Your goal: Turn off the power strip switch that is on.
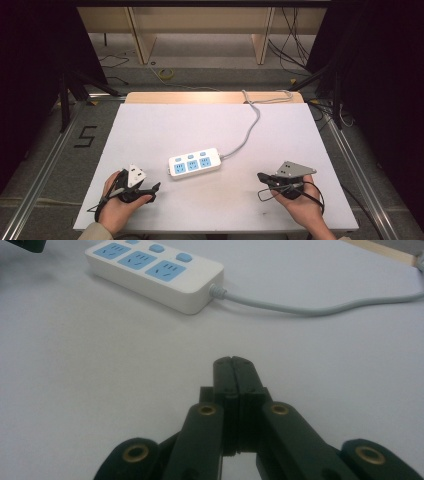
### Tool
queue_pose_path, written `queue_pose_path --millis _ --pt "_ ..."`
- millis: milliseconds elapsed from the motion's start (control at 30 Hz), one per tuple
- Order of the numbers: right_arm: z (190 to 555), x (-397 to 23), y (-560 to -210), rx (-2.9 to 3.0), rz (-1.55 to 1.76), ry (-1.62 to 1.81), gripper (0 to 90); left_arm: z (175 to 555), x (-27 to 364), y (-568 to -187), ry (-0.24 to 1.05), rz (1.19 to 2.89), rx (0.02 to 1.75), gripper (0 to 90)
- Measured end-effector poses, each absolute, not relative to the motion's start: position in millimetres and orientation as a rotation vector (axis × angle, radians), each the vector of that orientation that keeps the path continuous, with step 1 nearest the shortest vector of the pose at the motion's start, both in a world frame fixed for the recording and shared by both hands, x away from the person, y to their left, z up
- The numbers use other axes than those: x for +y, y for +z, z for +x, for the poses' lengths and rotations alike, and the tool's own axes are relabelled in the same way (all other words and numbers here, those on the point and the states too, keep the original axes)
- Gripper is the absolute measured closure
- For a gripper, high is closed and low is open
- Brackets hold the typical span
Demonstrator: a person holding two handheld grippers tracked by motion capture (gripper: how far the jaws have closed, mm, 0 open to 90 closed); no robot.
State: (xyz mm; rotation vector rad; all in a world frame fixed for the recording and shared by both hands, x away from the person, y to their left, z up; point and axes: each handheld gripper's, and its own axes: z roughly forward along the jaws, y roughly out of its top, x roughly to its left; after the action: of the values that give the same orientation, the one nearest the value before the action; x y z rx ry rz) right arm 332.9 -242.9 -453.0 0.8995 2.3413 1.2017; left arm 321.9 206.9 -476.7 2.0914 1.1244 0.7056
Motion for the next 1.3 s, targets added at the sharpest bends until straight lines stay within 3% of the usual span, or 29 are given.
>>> queue_pose_path --millis 1300 --pt "347 -210 -448 2.388 0.850 1.212 90.0 322 206 -479 0.684 2.099 1.119 20.8"
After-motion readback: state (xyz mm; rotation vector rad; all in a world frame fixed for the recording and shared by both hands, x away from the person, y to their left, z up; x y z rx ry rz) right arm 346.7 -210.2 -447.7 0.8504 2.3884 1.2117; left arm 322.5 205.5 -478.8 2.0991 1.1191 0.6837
